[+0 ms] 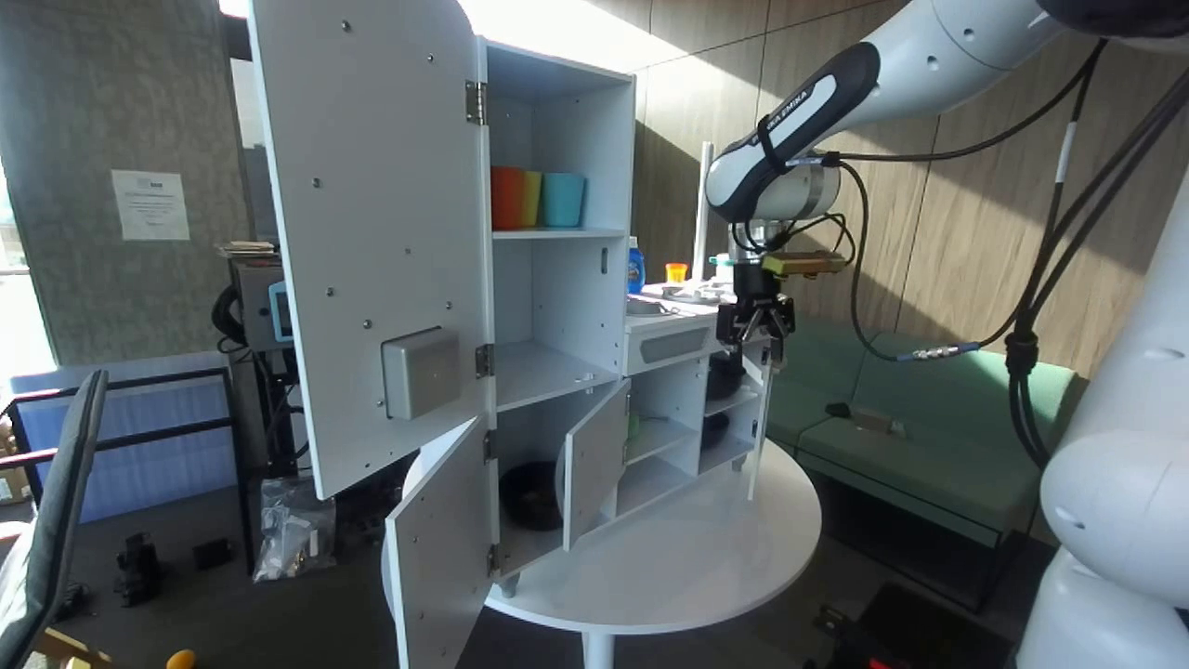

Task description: Close all the cabinet doors

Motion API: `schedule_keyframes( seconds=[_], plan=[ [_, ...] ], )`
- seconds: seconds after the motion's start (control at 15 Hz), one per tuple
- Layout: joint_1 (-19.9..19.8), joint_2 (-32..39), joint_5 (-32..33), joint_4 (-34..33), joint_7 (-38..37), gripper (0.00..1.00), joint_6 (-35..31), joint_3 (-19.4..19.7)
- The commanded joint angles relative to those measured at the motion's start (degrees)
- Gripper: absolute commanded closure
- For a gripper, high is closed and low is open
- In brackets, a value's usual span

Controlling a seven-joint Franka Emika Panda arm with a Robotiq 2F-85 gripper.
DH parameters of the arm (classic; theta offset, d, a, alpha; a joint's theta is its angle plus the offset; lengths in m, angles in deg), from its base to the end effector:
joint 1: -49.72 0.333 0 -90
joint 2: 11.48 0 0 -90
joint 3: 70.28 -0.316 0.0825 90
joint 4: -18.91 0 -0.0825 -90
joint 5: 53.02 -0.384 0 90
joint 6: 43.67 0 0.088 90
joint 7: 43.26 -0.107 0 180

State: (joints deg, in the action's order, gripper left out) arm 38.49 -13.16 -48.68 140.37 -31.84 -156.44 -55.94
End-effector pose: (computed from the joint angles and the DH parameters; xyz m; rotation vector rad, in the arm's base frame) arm 0.4685 -0.2302 0.4149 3.0982 -0.3309 -0.2122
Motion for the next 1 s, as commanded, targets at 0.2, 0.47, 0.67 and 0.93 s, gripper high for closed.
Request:
schedule_keyframes(
  seconds=[0.2, 0.47, 0.67, 0.93],
  plan=[
    [-7.01, 13.70, -8.49, -15.93, -6.05, 0.00, 1.94, 4.00],
    [-11.22, 19.53, -12.79, -22.80, -11.16, 0.00, 4.97, 5.27],
    [-14.27, 22.49, -14.92, -26.78, -13.72, 0.00, 7.29, 6.02],
    [-17.46, 27.04, -16.74, -31.76, -17.06, 0.00, 9.94, 6.42]
  ],
)
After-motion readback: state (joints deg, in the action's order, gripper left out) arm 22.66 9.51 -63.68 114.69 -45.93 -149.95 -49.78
